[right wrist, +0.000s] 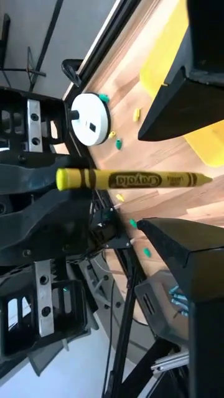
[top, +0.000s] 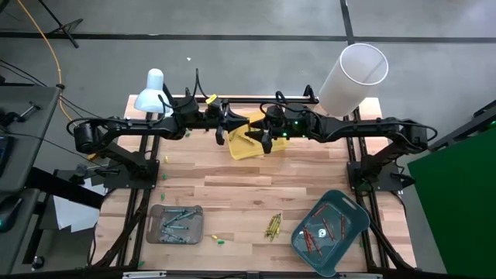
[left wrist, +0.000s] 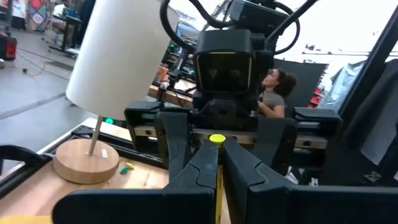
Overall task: Sort crayons
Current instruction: Put the yellow green crayon into the yellow bin
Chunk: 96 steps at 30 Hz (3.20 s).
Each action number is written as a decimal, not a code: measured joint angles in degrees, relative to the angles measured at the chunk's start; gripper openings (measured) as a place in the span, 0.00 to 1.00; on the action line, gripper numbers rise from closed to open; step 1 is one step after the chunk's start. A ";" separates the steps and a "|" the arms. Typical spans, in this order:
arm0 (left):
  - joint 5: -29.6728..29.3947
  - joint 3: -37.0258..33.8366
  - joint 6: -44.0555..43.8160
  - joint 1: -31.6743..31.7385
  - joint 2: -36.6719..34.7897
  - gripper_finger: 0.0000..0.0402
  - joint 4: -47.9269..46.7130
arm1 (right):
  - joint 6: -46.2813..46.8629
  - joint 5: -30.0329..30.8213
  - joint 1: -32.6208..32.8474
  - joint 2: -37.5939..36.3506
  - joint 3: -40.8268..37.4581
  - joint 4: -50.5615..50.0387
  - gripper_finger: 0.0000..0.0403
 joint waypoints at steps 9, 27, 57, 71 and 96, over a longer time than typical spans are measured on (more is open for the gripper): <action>-0.22 0.01 0.59 0.01 0.00 0.00 -0.04 | 1.45 0.50 0.00 0.02 -0.01 -0.01 0.28; -3.67 0.03 2.21 10.14 -13.06 0.24 -34.92 | -3.47 4.98 -6.89 -8.45 0.03 -29.41 0.01; -6.25 0.03 0.52 8.99 -15.50 0.30 -40.37 | 18.30 13.08 -12.36 25.60 9.95 -33.82 0.07; -6.34 0.03 2.51 9.06 -15.50 0.30 -40.42 | 2.68 5.93 -12.29 14.26 9.96 -38.80 0.49; -6.29 0.03 2.05 9.06 -15.50 0.30 -40.39 | -40.26 -2.47 28.66 11.58 10.00 -46.92 0.49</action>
